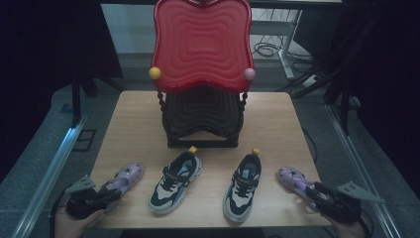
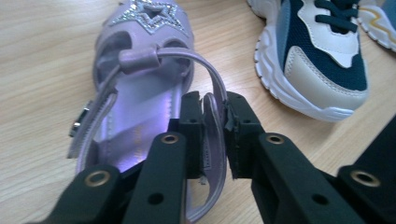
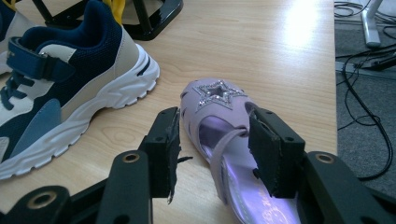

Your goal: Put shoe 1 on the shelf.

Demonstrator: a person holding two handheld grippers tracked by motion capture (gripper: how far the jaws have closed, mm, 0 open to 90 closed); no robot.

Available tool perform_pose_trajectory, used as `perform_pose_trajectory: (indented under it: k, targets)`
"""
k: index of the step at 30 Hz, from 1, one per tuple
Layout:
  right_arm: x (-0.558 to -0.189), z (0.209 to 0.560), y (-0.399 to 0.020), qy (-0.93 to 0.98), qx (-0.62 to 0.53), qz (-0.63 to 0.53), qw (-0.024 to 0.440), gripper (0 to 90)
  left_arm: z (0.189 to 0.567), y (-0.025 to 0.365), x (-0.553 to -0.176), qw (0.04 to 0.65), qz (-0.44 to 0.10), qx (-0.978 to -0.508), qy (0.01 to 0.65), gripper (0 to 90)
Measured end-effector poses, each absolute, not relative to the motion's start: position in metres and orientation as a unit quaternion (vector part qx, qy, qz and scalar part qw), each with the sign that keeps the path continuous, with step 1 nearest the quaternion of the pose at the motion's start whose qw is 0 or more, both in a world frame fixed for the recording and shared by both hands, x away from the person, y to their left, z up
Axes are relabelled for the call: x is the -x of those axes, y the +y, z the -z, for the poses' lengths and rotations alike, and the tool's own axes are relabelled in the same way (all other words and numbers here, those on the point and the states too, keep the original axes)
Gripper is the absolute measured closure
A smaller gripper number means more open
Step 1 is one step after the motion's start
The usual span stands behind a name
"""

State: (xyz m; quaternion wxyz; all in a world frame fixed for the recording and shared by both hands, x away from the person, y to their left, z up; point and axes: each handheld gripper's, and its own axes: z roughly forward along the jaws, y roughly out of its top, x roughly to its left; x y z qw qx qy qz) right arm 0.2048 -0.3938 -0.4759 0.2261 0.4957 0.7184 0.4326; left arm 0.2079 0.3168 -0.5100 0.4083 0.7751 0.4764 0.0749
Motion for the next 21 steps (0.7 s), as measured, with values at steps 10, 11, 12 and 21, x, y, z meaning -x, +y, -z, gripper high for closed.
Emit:
perform_pose_trajectory:
  k: [10, 11, 12, 21]
  targets:
    - [-0.208, 0.484, -0.402, 0.736, -0.500, -0.415, 0.192, 62.2, 0.512, 0.321, -0.209, 0.420, -0.065, -0.773, 0.472, 81.9]
    - [-0.209, 0.486, -0.403, 0.737, -0.502, -0.412, 0.186, 64.0, 0.512, 0.322, -0.209, 0.421, -0.063, -0.772, 0.472, 81.9]
    - [-0.211, 0.488, -0.403, 0.738, -0.504, -0.412, 0.178, 65.4, 0.512, 0.322, -0.209, 0.422, -0.062, -0.772, 0.472, 81.9]
    - [-0.221, 0.498, -0.404, 0.751, -0.505, -0.399, 0.145, 75.0, 0.512, 0.320, -0.210, 0.418, -0.059, -0.774, 0.472, 79.8]
